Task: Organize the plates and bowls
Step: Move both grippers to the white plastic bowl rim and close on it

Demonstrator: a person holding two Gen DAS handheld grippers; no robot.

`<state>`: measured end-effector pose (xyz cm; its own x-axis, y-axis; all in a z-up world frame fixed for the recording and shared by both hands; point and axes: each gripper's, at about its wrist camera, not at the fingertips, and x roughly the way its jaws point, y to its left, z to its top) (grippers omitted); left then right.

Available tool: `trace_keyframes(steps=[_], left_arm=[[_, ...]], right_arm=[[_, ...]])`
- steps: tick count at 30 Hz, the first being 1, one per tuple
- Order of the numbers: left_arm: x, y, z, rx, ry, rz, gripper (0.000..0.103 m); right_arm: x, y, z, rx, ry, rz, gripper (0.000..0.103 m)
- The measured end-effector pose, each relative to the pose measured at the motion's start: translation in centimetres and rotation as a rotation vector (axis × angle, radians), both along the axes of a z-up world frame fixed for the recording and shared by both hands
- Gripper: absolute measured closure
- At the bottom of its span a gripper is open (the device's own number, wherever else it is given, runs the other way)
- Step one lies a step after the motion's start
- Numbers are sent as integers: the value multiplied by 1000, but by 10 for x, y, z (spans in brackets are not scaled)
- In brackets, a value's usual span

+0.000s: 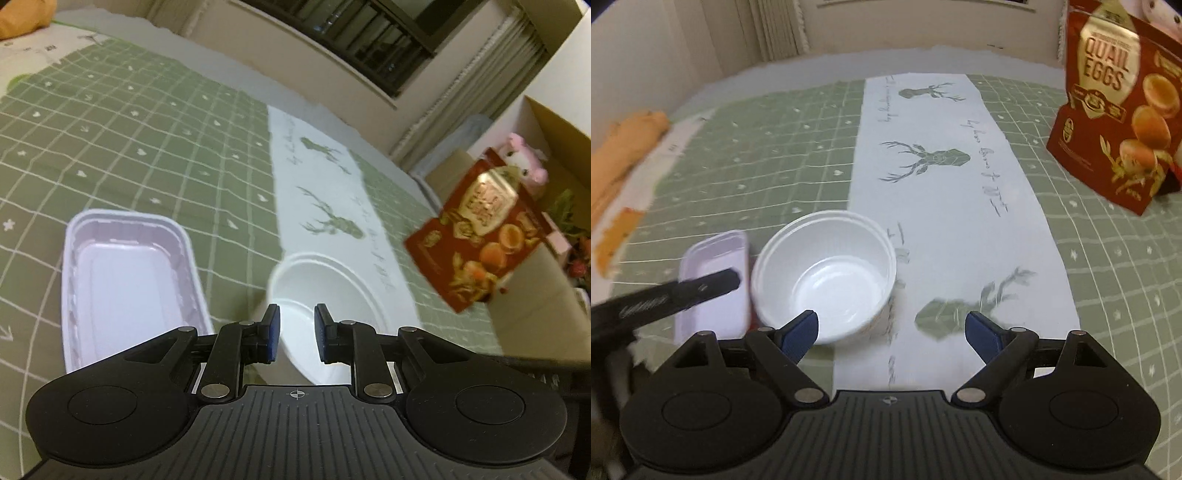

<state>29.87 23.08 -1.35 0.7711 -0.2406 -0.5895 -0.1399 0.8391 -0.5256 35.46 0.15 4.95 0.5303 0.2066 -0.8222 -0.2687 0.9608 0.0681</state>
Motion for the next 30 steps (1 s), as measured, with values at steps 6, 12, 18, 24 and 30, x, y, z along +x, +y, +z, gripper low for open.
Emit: trace_keyframes(steps=[6, 12, 18, 24, 30], left_arm=[[20, 0, -31, -16, 55, -3, 81], [36, -7, -52, -82, 83, -42, 77], [30, -7, -47, -100, 76, -65, 76], [-8, -7, 5, -176, -37, -143, 75], [-70, -38, 67, -35, -171, -287, 72]], right_arm=[[51, 26, -45, 33, 67, -69, 15], [78, 30, -91, 38, 205, -194, 28], [64, 36, -96, 44, 272, -161, 56], [23, 23, -34, 31, 139, -124, 56], [-36, -7, 33, 64, 70, -101, 55]])
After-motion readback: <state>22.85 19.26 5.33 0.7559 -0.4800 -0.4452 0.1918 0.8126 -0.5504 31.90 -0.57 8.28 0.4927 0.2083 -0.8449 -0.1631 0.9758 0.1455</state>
